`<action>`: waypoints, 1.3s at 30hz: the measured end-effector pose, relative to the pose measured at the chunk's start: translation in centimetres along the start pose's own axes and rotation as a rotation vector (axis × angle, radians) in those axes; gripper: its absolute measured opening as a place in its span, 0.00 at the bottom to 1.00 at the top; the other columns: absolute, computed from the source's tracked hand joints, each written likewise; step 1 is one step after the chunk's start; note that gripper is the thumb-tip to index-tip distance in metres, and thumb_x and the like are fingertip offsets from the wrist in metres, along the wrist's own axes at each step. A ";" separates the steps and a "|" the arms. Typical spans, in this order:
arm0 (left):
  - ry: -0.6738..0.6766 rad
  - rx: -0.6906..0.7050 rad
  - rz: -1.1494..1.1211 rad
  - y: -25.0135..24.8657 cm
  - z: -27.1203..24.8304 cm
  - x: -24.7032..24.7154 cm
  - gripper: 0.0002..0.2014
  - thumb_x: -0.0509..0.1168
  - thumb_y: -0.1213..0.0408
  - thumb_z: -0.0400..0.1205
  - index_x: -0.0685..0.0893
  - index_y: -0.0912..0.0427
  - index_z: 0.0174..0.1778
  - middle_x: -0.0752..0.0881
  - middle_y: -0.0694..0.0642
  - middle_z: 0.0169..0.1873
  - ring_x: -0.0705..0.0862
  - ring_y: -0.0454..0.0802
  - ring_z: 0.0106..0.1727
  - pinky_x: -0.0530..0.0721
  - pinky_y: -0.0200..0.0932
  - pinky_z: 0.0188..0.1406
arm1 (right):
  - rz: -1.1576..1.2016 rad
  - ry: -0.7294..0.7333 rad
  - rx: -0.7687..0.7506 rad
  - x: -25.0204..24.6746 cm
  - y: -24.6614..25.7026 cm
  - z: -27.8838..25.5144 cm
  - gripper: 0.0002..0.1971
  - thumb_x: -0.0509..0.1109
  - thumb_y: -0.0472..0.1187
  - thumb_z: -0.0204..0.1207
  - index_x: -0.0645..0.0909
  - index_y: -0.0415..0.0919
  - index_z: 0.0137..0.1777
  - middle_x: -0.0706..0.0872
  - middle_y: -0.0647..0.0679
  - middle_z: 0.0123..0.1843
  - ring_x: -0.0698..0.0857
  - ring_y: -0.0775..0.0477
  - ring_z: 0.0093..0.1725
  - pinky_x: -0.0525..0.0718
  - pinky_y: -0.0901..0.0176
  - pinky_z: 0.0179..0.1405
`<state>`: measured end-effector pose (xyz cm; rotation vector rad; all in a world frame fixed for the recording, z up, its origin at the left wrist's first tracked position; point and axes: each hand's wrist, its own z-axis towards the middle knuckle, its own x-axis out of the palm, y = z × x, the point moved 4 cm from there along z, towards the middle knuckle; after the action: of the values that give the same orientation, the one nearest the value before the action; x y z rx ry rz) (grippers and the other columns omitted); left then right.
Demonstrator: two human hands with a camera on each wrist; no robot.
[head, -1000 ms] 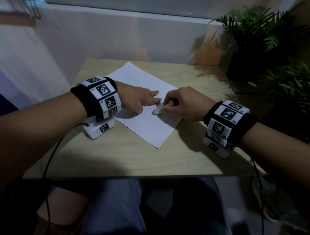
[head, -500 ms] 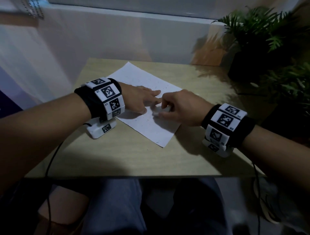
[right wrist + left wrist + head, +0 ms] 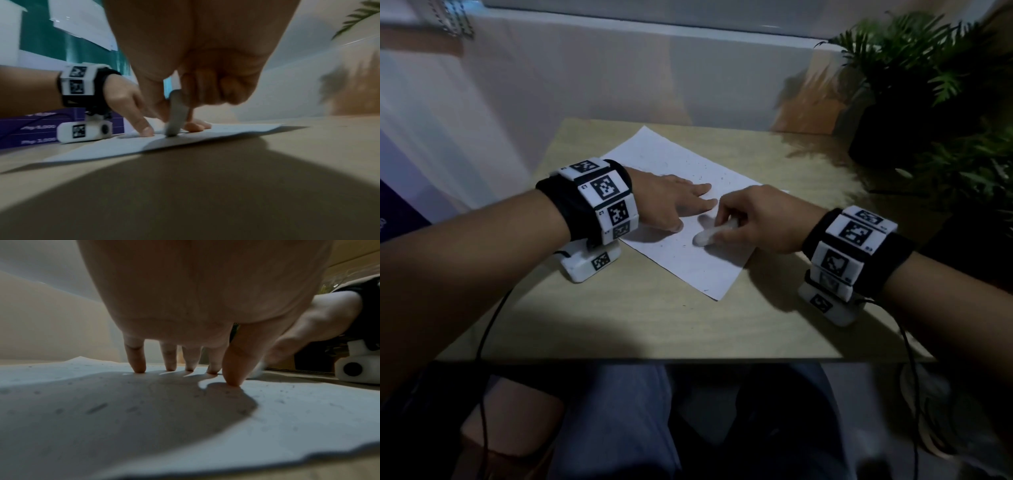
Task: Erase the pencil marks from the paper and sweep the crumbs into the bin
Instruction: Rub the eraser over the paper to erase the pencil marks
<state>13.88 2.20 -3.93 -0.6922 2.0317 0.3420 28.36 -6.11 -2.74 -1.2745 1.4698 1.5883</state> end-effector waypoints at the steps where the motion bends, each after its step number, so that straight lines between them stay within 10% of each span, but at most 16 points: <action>1: 0.001 -0.004 0.003 -0.1 0.0 0.0 0.37 0.58 0.61 0.90 0.44 0.38 0.89 0.37 0.41 0.89 0.40 0.46 0.89 0.46 0.58 0.86 | -0.046 -0.045 0.042 -0.3 -0.7 0.3 0.21 0.74 0.67 0.70 0.82 0.49 0.45 0.81 0.57 0.36 0.80 0.52 0.39 0.75 0.61 0.35; 5: -0.009 0.000 -0.017 0.0 0.0 0.0 0.37 0.58 0.62 0.89 0.45 0.38 0.90 0.38 0.41 0.89 0.41 0.46 0.89 0.46 0.56 0.85 | -0.135 -0.131 0.029 -0.3 -0.5 0.2 0.24 0.62 0.71 0.66 0.78 0.49 0.42 0.81 0.55 0.36 0.80 0.47 0.38 0.77 0.52 0.37; 9: 0.002 0.006 -0.033 0.5 0.2 0.2 0.38 0.59 0.60 0.89 0.45 0.33 0.89 0.38 0.38 0.88 0.39 0.43 0.89 0.45 0.58 0.85 | 0.026 0.063 -0.072 0.4 0.7 -0.7 0.16 0.72 0.62 0.72 0.80 0.50 0.45 0.81 0.58 0.35 0.79 0.58 0.37 0.73 0.66 0.35; 15: -0.008 -0.009 -0.033 0.1 0.1 0.1 0.37 0.58 0.62 0.90 0.45 0.37 0.89 0.38 0.39 0.88 0.40 0.45 0.89 0.46 0.56 0.86 | -0.167 -0.164 0.053 -0.5 -1.3 0.3 0.22 0.67 0.70 0.71 0.77 0.50 0.42 0.80 0.55 0.34 0.79 0.47 0.37 0.73 0.54 0.35; 21: -0.006 0.004 -0.025 0.1 0.1 0.1 0.38 0.59 0.61 0.90 0.44 0.36 0.89 0.37 0.39 0.88 0.40 0.44 0.89 0.44 0.57 0.86 | -0.040 -0.001 -0.016 0.1 -0.6 -0.7 0.15 0.74 0.62 0.73 0.79 0.53 0.45 0.79 0.59 0.34 0.77 0.56 0.36 0.73 0.62 0.33; 26: -0.010 -0.001 -0.021 0.0 0.1 0.0 0.37 0.58 0.62 0.90 0.44 0.38 0.89 0.38 0.40 0.89 0.40 0.45 0.89 0.45 0.56 0.86 | -0.200 -0.173 0.051 -0.2 -1.2 -0.3 0.29 0.55 0.76 0.63 0.77 0.51 0.44 0.81 0.54 0.36 0.80 0.46 0.38 0.74 0.53 0.35; 31: -0.001 0.010 -0.034 0.0 0.0 0.0 0.38 0.59 0.61 0.90 0.44 0.36 0.89 0.38 0.41 0.89 0.40 0.45 0.89 0.44 0.55 0.85 | -0.042 0.020 -0.075 0.5 0.6 -0.8 0.12 0.73 0.61 0.75 0.75 0.57 0.42 0.78 0.60 0.33 0.78 0.57 0.36 0.69 0.65 0.32; 35: -0.007 -0.001 -0.022 -0.3 0.0 0.0 0.37 0.58 0.62 0.90 0.45 0.40 0.90 0.37 0.42 0.89 0.40 0.46 0.89 0.46 0.55 0.85 | -0.169 -0.120 0.078 0.2 -1.1 0.4 0.20 0.69 0.70 0.71 0.77 0.54 0.43 0.79 0.57 0.35 0.80 0.46 0.41 0.71 0.56 0.34; 39: -0.028 0.014 -0.041 -0.2 -0.1 0.0 0.37 0.60 0.60 0.89 0.48 0.34 0.89 0.39 0.41 0.89 0.41 0.47 0.90 0.46 0.58 0.86 | -0.182 -0.117 -0.091 1.0 1.8 -0.5 0.17 0.67 0.65 0.77 0.76 0.53 0.43 0.78 0.57 0.33 0.78 0.48 0.38 0.69 0.56 0.33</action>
<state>13.94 2.05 -3.89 -0.7156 1.9894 0.3117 26.46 -7.10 -2.96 -1.3025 1.1878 1.5947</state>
